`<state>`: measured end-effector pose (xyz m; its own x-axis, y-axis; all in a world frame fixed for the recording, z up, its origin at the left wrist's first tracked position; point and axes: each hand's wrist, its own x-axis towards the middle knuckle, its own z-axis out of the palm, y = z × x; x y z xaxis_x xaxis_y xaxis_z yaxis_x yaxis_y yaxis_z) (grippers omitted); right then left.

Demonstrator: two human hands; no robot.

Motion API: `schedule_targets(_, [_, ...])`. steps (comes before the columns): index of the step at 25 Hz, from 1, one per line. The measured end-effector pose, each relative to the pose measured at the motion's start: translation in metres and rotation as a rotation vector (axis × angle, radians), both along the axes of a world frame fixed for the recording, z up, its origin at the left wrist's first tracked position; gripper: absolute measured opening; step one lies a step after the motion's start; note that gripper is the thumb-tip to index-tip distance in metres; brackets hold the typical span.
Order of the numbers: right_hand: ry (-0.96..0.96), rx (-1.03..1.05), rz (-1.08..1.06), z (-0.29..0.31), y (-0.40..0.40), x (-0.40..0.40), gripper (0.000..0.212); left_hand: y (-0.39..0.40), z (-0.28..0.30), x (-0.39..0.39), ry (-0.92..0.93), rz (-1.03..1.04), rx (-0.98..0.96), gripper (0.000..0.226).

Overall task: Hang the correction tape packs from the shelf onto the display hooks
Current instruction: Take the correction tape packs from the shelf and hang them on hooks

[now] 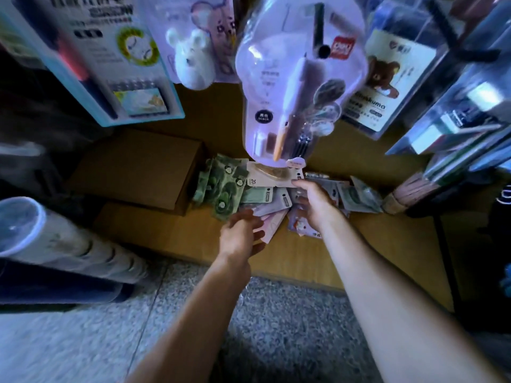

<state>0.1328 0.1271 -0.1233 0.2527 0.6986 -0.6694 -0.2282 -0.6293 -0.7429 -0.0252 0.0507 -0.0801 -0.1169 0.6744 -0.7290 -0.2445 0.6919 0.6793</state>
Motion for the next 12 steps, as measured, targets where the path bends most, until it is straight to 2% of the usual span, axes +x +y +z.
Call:
schedule_targets(3, [0.073, 0.084, -0.069, 0.0, -0.004, 0.003, 0.015, -0.011, -0.012, -0.004, 0.088, -0.029, 0.007, 0.017])
schedule_targets(5, [0.128, 0.175, -0.108, 0.004, -0.011, 0.005, 0.029, -0.021, -0.022, -0.007, 0.256, -0.148, 0.059, 0.022])
schedule_targets(7, [0.187, 0.244, -0.095, 0.017, -0.024, 0.009, 0.03, -0.037, -0.025, -0.005, 0.362, -0.294, 0.073, 0.03])
schedule_targets(10, [0.128, 0.301, -0.045, 0.047, -0.05, 0.016, 0.029, -0.057, -0.017, 0.003, 0.374, -0.379, 0.066, 0.041])
schedule_targets(12, [0.059, 0.348, -0.024, 0.082, -0.071, 0.022, 0.026, -0.064, 0.001, 0.008, 0.4, -0.387, 0.105, 0.038])
